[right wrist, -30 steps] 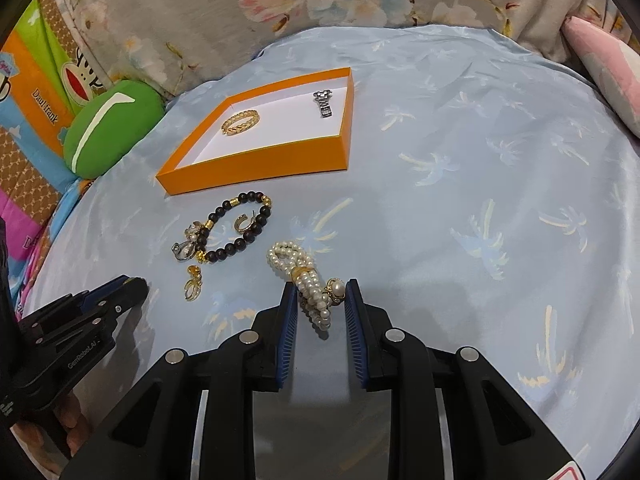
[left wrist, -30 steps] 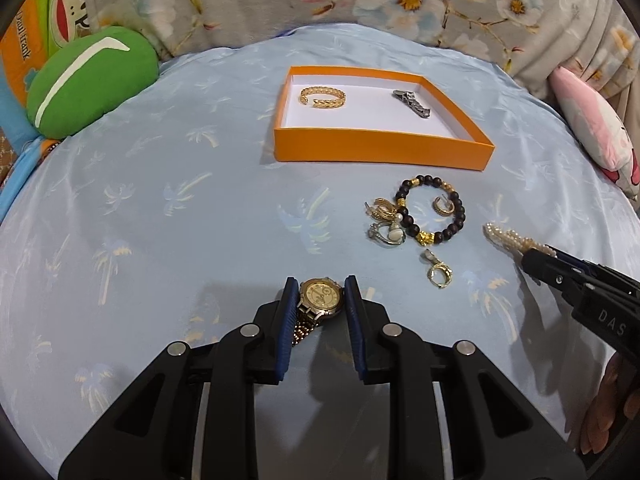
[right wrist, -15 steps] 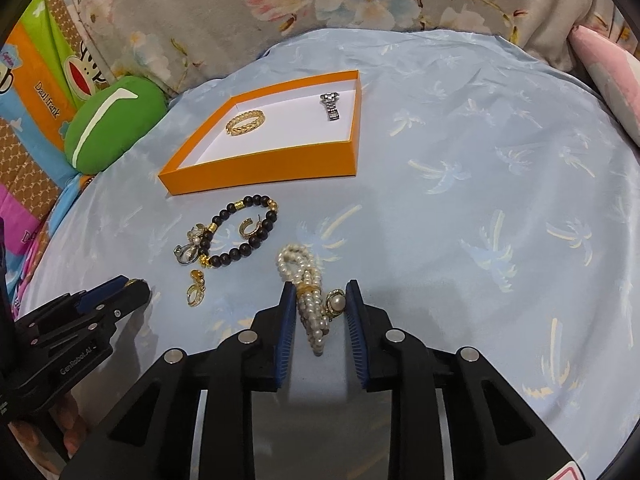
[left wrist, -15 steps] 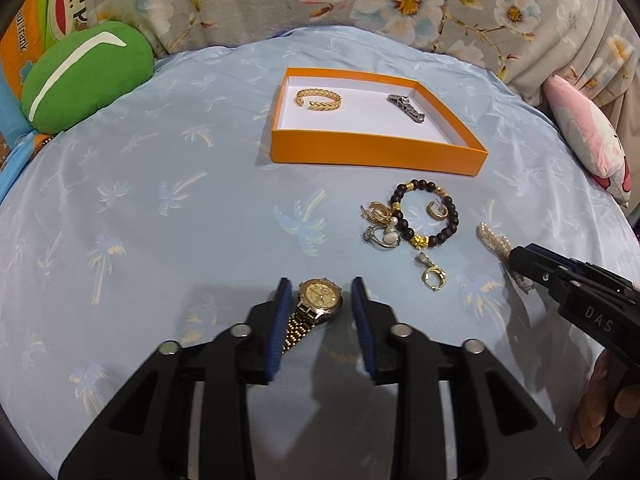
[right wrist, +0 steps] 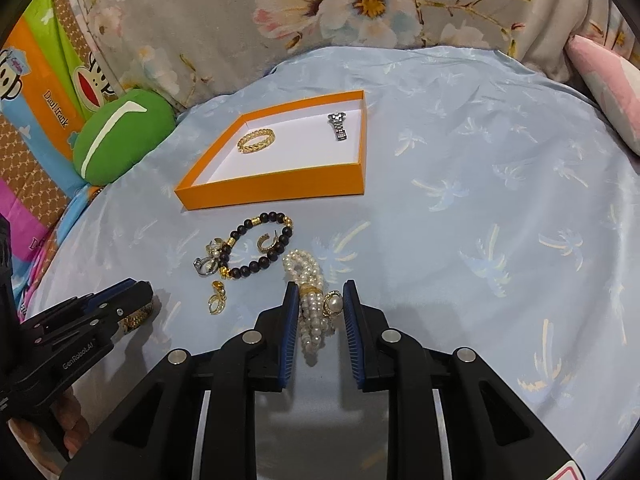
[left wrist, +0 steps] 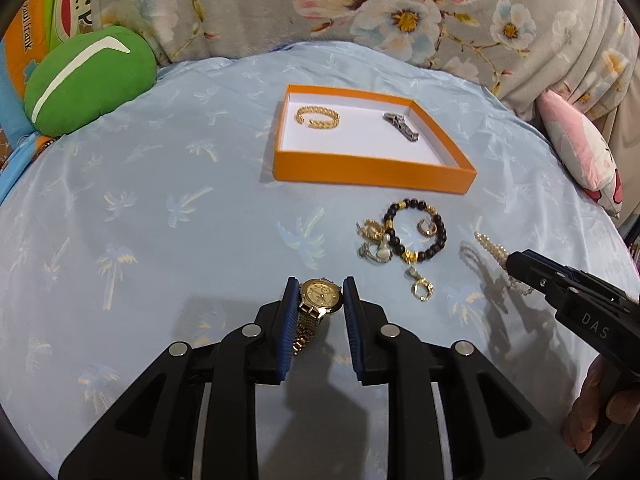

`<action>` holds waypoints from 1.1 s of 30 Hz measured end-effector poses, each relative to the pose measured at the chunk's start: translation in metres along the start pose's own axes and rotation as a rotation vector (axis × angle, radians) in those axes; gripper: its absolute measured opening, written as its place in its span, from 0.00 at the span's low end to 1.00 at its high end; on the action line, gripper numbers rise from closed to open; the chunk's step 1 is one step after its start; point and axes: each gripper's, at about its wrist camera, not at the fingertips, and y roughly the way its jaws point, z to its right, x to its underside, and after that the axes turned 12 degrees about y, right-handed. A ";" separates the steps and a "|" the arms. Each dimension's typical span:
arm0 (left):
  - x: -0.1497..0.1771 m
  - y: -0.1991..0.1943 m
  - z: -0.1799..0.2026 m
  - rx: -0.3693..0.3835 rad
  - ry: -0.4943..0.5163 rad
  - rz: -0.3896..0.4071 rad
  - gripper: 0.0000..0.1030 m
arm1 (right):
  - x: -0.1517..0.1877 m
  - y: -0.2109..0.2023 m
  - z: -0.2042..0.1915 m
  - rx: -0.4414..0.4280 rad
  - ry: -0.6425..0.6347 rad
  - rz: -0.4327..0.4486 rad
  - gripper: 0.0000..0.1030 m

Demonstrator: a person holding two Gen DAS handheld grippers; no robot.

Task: Organize jewelry
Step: 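Carry the gold watch and pearl bracelet into the box and release both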

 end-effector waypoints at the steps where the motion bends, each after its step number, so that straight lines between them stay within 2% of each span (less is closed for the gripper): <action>1: -0.003 -0.002 -0.002 -0.004 -0.002 0.007 0.21 | -0.002 -0.002 -0.001 0.001 -0.002 0.008 0.20; 7: -0.033 -0.009 -0.012 -0.012 -0.012 0.049 0.21 | -0.034 -0.008 -0.008 -0.019 -0.006 0.059 0.20; 12: -0.074 0.000 -0.019 -0.026 0.001 0.093 0.21 | -0.070 0.003 -0.015 -0.039 0.002 0.089 0.20; 17: -0.117 0.023 -0.022 -0.044 0.013 0.130 0.21 | -0.103 0.030 -0.022 -0.040 0.021 0.104 0.20; 21: -0.141 0.056 -0.022 -0.053 0.009 0.121 0.21 | -0.118 0.060 -0.026 -0.029 0.024 0.085 0.20; 27: -0.149 0.107 -0.023 -0.034 -0.017 0.050 0.21 | -0.124 0.099 -0.026 -0.002 0.025 0.048 0.20; 33: -0.148 0.128 -0.024 -0.041 -0.016 0.032 0.21 | -0.122 0.122 -0.022 0.009 0.033 0.020 0.20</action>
